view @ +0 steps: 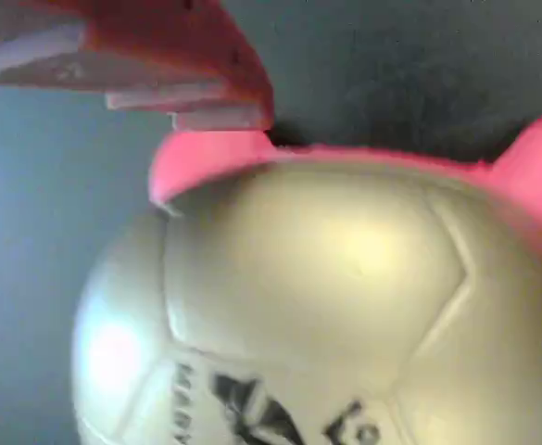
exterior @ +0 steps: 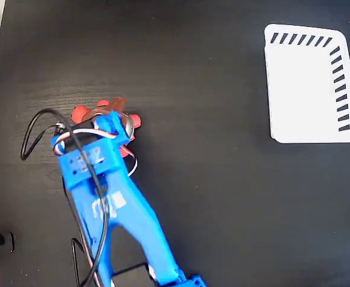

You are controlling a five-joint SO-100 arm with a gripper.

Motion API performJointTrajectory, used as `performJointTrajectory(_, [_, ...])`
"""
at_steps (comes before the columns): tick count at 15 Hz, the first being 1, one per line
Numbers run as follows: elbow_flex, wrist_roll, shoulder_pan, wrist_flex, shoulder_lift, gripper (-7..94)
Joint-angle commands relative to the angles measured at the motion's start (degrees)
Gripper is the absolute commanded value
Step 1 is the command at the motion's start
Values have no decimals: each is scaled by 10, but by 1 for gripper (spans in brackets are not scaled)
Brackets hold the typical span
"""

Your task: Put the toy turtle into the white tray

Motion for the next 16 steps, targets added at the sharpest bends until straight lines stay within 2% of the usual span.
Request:
performJointTrajectory(1, [-33,17,-14,-6,4,65])
performJointTrajectory(5, [-34,39,-27,-21,-16,63])
performJointTrajectory(9, [-33,52,-32,-28,-15,39])
performJointTrajectory(10, [-33,52,-31,-29,-14,29])
performJointTrajectory(12, [-32,52,-19,-29,-7,1])
performJointTrajectory(16, [-30,-6,21,28,91,0])
